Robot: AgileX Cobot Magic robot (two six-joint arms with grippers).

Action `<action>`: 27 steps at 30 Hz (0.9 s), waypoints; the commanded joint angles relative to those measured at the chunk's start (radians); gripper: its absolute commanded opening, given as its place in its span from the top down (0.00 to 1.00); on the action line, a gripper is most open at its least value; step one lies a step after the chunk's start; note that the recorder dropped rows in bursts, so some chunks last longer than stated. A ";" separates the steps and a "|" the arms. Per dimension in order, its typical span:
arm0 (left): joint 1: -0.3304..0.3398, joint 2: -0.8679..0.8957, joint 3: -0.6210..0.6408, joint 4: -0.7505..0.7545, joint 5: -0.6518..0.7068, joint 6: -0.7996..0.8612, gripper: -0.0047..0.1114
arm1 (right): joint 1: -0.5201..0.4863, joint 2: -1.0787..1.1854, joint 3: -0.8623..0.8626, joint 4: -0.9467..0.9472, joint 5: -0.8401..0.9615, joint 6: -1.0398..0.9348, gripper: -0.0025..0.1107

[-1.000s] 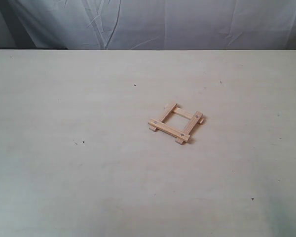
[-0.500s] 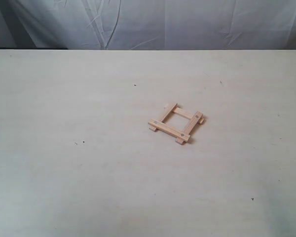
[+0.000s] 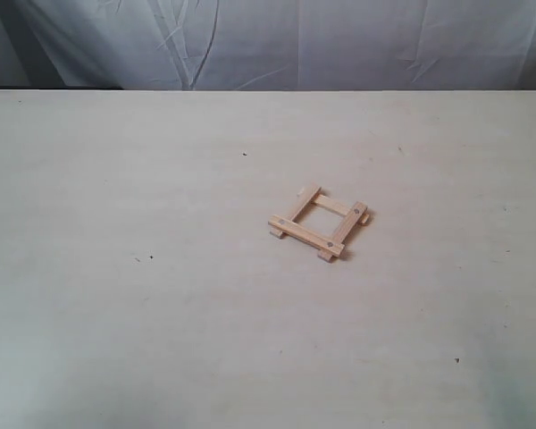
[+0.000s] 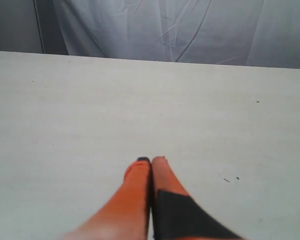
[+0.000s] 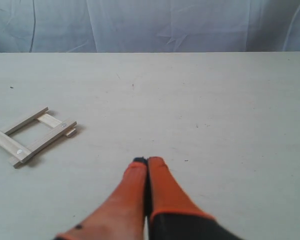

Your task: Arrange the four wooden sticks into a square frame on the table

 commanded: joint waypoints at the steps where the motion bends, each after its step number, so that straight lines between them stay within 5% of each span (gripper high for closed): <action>1: 0.003 -0.006 0.004 0.020 -0.015 -0.002 0.96 | -0.005 -0.006 0.004 0.000 -0.014 -0.002 0.99; 11: 0.003 -0.006 0.004 -0.039 -0.017 0.005 0.96 | -0.005 -0.006 0.004 0.000 -0.014 -0.002 0.99; 15: 0.003 -0.006 0.004 -0.139 -0.019 0.182 0.96 | -0.005 -0.006 0.004 0.000 -0.014 -0.002 0.99; 27: 0.003 -0.006 0.004 -0.137 -0.019 0.182 0.96 | -0.005 -0.006 0.004 0.000 -0.014 -0.002 0.99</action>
